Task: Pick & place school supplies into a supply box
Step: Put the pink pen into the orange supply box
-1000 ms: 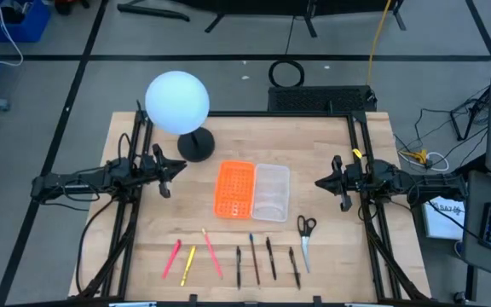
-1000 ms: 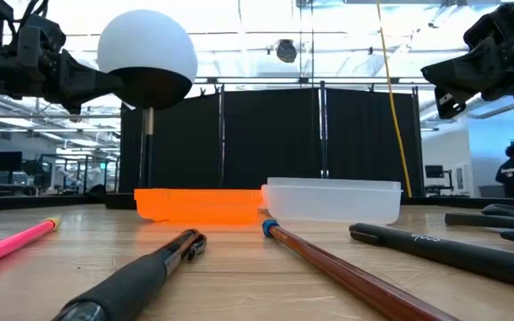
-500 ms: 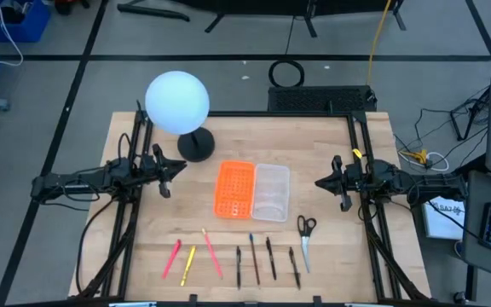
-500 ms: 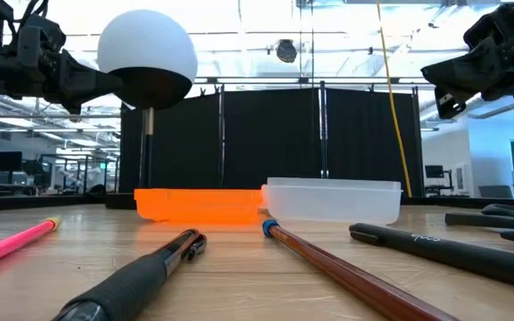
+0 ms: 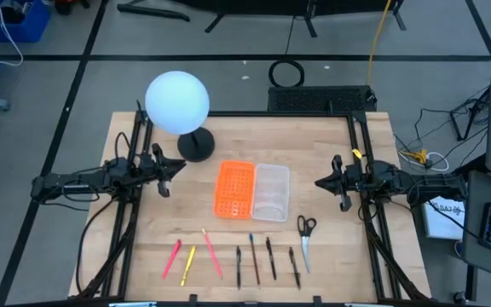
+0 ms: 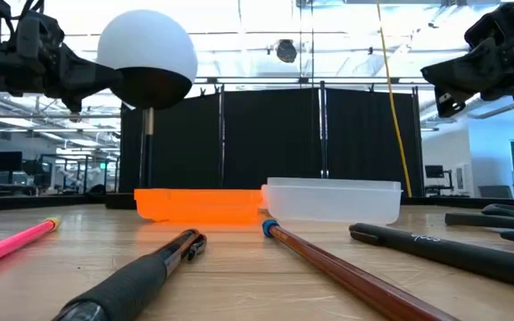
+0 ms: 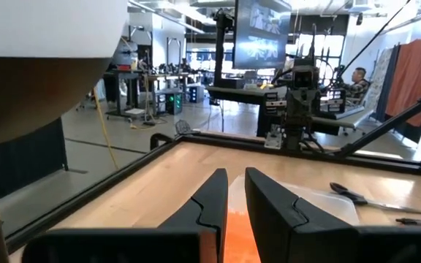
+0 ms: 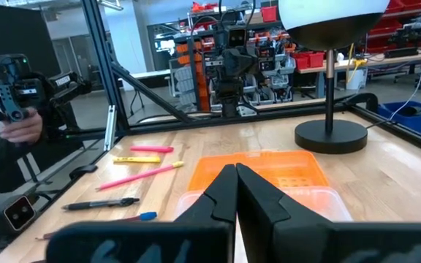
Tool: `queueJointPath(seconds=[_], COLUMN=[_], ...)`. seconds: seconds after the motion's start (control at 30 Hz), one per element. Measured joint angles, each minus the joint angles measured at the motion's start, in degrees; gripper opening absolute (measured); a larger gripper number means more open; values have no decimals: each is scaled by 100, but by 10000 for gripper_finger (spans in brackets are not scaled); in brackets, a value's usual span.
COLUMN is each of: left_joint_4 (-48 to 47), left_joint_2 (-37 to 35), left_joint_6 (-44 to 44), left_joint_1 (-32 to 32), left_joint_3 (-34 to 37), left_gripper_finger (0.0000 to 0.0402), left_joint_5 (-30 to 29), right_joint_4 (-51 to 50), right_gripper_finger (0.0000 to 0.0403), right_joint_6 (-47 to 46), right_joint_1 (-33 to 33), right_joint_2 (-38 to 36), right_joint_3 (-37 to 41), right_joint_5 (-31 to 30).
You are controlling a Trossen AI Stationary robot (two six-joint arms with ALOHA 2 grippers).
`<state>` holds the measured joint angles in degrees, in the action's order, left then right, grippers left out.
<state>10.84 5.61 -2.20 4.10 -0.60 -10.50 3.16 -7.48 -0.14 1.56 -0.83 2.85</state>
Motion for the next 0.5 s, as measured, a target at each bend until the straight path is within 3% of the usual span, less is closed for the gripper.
queueJointPath(seconds=[0.17, 0.3, 0.37, 0.5], left_joint_4=[112, -677, -1345, -2895], left_joint_2=[55, 346, 655, 1590], left_joint_6=[-816, -915, -1099, -1868], left_joint_1=[-2, -225, -464, -1049], left_joint_3=[-100, -903, -1491, -2726], left_gripper_finger=[58, 58, 58, 58], left_joint_5=[60, 473, 197, -997], right_joint_4=[2, 3, 2, 2], right_gripper_finger=[0, 0, 0, 0], right_joint_6=[274, 230, 229, 385], right_joint_1=[0, -2, -1, -2], right_joint_2=[0, 2, 4, 4], right_joint_3=[0, 1, 0, 0], right_joint_5=[-171, -311, -295, -299])
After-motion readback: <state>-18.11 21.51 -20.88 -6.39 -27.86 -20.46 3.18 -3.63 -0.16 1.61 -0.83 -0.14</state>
